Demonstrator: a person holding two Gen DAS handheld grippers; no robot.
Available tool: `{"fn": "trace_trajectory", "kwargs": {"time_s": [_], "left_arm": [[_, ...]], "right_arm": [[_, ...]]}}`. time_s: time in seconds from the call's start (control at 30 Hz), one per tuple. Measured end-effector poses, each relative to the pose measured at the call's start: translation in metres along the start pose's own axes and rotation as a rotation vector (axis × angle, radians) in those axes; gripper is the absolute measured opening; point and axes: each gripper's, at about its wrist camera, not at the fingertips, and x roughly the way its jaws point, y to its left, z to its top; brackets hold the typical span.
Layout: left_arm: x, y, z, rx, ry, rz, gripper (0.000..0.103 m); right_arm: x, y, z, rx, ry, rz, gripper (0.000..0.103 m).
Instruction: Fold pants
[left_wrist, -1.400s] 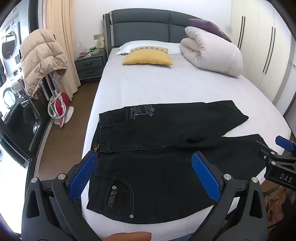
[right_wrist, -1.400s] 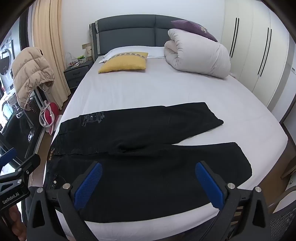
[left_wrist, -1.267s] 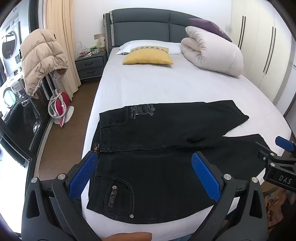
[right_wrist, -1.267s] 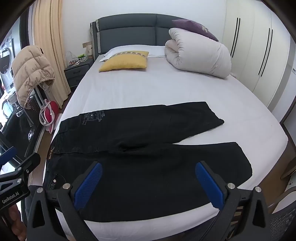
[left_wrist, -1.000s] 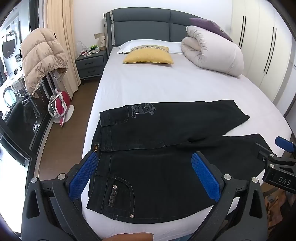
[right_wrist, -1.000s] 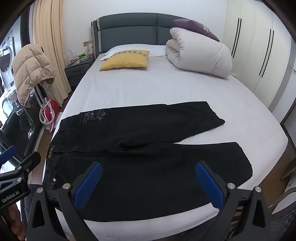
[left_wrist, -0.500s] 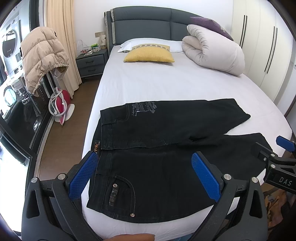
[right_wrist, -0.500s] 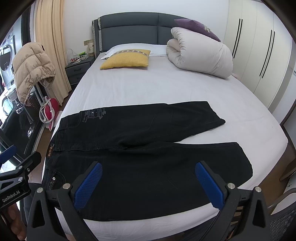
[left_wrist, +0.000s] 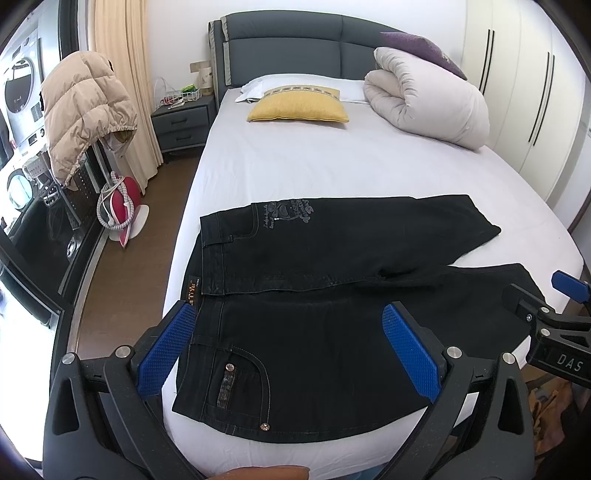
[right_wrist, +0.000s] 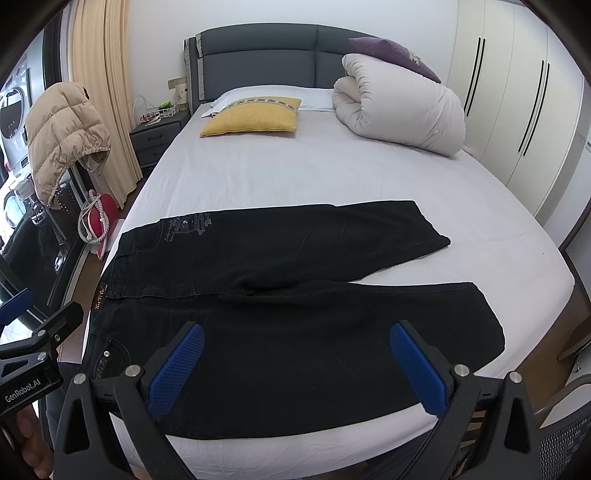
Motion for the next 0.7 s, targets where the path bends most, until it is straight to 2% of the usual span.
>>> {"fn": "trace_trajectory", "kwargs": {"time_s": [0.7], "left_arm": [[0.0036,-0.0005,0.0000,0.001,0.006,0.001,0.103]], "right_arm": [[0.0013,0.0020,-0.0037,-0.003,0.001,-0.002,0.103]]}}
